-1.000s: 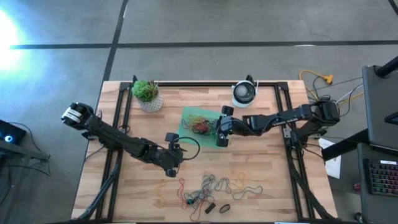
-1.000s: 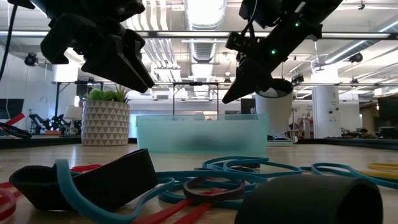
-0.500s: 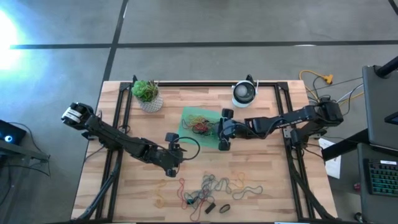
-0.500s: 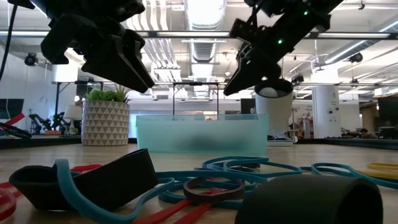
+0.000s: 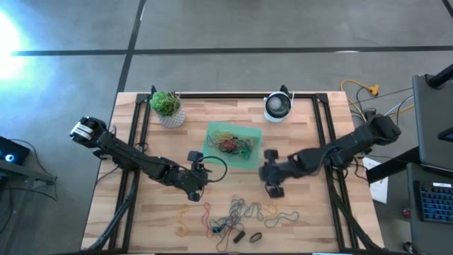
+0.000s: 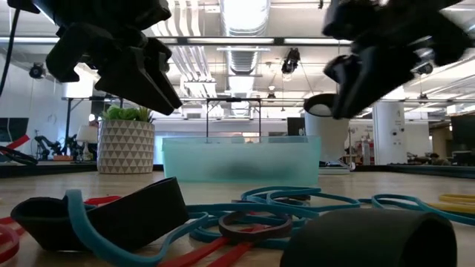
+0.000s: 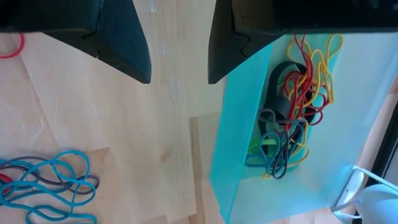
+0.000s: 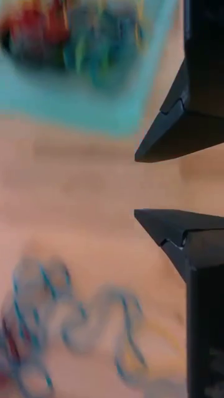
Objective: Pick and place rubber bands into bin
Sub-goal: Put the yellow rubber band into the green bin
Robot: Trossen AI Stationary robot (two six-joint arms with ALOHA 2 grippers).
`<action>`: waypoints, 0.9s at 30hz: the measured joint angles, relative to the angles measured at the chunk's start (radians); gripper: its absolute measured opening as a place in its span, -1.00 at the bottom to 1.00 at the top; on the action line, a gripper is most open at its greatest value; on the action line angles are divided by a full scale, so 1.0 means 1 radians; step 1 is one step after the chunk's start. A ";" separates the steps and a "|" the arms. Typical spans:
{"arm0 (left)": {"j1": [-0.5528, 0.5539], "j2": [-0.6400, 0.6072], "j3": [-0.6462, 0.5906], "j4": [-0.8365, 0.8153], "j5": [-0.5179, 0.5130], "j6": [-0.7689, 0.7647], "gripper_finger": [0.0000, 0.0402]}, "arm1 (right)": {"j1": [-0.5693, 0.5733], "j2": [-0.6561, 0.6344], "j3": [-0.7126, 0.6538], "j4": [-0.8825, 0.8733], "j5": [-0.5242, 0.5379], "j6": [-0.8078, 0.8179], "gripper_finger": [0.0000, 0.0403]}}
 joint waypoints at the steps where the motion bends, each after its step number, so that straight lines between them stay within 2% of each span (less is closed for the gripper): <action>1: 0.000 0.000 0.002 0.000 0.000 0.000 -0.28 | 0.025 0.000 -0.007 0.000 -0.019 0.020 -0.38; 9: 0.000 0.000 0.002 0.027 -0.001 0.006 -0.28 | 0.187 0.042 -0.021 0.031 -0.073 0.203 -0.40; 12: 0.000 0.000 0.001 0.030 -0.001 0.006 -0.28 | 0.225 0.061 -0.025 0.112 -0.077 0.233 -0.41; 17: 0.000 0.000 0.001 0.029 -0.001 0.006 -0.28 | 0.270 0.129 -0.026 0.260 -0.076 0.225 -0.44; 27: 0.000 0.000 0.001 0.029 -0.001 0.006 -0.28 | 0.306 0.239 -0.024 0.294 -0.077 0.297 -0.51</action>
